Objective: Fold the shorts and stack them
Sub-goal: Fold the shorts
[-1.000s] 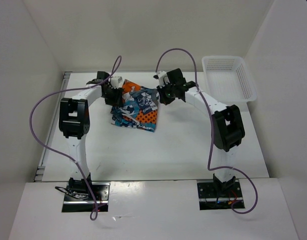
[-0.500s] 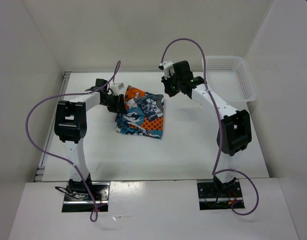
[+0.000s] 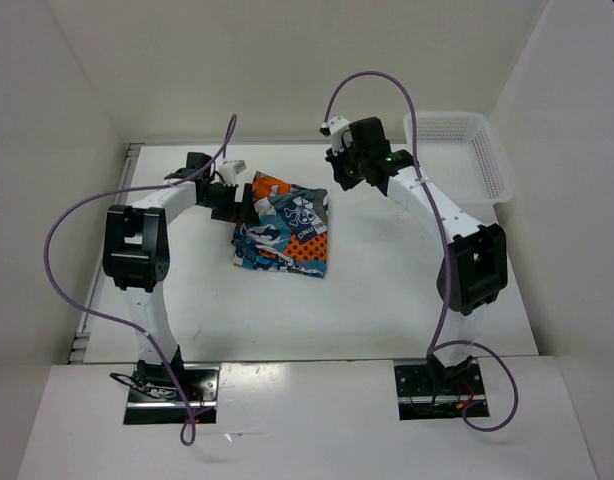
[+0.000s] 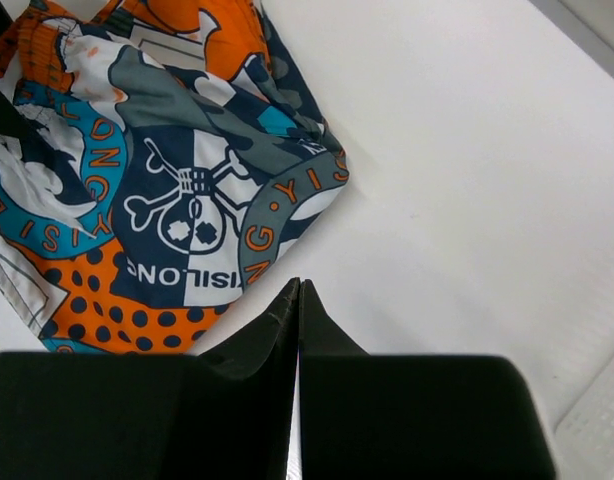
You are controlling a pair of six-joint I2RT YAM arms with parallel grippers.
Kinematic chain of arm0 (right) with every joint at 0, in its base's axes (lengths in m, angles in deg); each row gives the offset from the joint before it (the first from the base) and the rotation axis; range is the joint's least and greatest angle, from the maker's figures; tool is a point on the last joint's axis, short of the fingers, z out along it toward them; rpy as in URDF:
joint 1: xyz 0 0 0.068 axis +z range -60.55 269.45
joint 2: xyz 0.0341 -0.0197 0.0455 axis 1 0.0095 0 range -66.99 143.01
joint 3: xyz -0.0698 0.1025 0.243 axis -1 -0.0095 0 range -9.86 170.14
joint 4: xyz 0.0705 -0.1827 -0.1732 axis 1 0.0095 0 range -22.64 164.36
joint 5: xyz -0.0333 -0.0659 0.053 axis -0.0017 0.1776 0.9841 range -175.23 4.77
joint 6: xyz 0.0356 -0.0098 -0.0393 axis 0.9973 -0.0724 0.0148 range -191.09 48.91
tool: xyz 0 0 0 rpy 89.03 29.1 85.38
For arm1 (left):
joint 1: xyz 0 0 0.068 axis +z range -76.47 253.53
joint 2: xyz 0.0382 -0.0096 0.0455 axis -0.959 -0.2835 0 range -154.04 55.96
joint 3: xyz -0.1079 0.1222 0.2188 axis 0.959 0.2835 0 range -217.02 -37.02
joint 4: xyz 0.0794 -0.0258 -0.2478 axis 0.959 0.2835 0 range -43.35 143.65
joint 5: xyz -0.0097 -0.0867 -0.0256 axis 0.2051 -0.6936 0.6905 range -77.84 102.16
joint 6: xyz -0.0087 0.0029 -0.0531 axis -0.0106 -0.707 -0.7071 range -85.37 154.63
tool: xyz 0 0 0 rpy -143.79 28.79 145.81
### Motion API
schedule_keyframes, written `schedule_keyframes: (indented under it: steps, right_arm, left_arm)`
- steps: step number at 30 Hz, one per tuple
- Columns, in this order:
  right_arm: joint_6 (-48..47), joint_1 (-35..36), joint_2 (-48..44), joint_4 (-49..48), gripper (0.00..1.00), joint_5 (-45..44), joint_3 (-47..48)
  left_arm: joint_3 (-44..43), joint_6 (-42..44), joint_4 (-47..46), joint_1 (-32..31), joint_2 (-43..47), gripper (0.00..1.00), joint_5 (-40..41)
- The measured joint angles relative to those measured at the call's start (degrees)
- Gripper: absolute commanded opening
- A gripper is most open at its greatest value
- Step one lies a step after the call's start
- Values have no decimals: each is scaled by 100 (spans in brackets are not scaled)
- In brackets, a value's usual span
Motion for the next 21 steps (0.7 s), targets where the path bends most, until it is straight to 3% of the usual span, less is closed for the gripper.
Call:
schedule_keyframes:
  steps: [11,17,21]
  right_arm:
    - [-271,0,-549,-42,5,-501,-96]
    - [-380,-122,-1298,-579,10,-1279,-944]
    - [-382,-529,-1582,-1058,12,-1947,-1504]
  left_arm:
    - [-1088,15,715,754,590,100,647]
    - [-1239,13,754,1440,1508,100,1923]
    - [-1178,17,658,1412,2024,100,3005]
